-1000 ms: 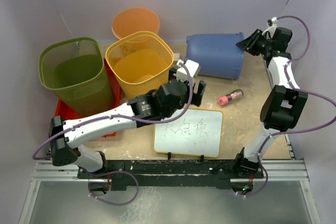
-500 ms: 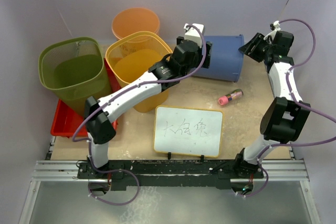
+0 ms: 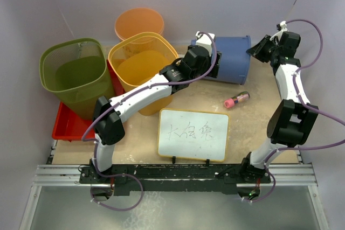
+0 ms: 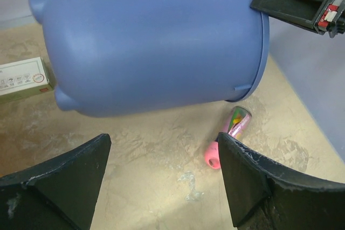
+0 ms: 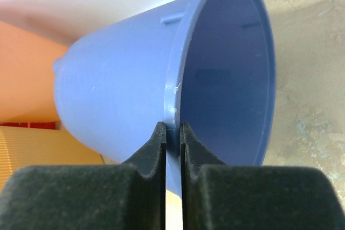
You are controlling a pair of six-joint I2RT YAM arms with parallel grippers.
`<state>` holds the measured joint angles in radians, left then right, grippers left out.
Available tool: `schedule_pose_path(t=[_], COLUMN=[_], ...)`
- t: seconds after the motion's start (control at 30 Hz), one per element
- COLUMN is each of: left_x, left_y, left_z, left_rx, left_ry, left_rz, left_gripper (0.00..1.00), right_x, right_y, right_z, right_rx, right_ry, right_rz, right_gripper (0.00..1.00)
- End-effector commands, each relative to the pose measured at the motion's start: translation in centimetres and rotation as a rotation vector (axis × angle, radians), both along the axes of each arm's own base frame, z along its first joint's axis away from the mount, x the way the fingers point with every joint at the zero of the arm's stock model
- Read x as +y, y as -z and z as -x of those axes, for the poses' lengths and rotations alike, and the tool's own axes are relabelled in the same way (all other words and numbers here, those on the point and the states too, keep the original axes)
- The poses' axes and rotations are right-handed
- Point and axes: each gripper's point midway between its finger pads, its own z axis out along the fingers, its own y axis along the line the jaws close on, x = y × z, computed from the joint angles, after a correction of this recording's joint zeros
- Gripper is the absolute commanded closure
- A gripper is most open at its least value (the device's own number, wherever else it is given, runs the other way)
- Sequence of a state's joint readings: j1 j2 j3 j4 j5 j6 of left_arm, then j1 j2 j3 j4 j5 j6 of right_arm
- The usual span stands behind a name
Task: Turn the large container upside down
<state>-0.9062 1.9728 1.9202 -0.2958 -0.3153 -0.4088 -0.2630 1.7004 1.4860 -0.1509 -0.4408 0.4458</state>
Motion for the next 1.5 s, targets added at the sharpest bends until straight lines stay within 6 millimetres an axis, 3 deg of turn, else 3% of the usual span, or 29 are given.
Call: schedule_pose_path(t=[0.0, 0.23, 0.4, 0.6, 0.73, 0.83, 1.0, 1.17, 1.47], left_x=[0.5, 1.7, 1.5, 1.1, 1.2, 1.1, 1.0, 1.0, 1.4], left_y=[-0.6, 0.3, 1.0, 1.1, 0.9, 0.7, 0.6, 0.4, 0.3], left_z=[-1.1, -3.3, -3.4, -3.3, -3.3, -3.2, -3.1, -3.2, -3.2], left_rx=[0.006, 0.081, 0.095, 0.099, 0.091, 0.087, 0.085, 0.079, 0.073], left_ry=[-0.014, -0.033, -0.018, -0.002, 0.001, 0.007, 0.014, 0.014, 0.007], left_rz=[0.049, 0.089, 0.095, 0.105, 0.101, 0.102, 0.102, 0.110, 0.105], left_gripper=[0.23, 0.22, 0.22, 0.22, 0.22, 0.22, 0.22, 0.22, 0.22], right_x=[-0.4, -0.9, -1.9, -3.7, -3.9, -4.2, -4.4, -3.4, 1.2], right_y=[0.1, 2.0, 4.3, 5.1, 4.1, 4.6, 5.1, 5.2, 4.4], right_z=[0.4, 1.5, 2.7, 3.4, 3.8, 4.0, 4.2, 4.4, 3.3], right_rx=[-0.002, -0.031, -0.077, -0.179, -0.296, -0.331, -0.346, -0.352, -0.326], right_ry=[0.037, -0.006, -0.055, -0.098, -0.140, -0.148, -0.122, -0.108, -0.139], right_rz=[-0.029, -0.202, -0.376, -0.596, -0.758, -0.849, -0.866, -0.898, -0.910], right_gripper=[1.00, 1.00, 1.00, 1.00, 1.00, 1.00, 1.00, 1.00, 1.00])
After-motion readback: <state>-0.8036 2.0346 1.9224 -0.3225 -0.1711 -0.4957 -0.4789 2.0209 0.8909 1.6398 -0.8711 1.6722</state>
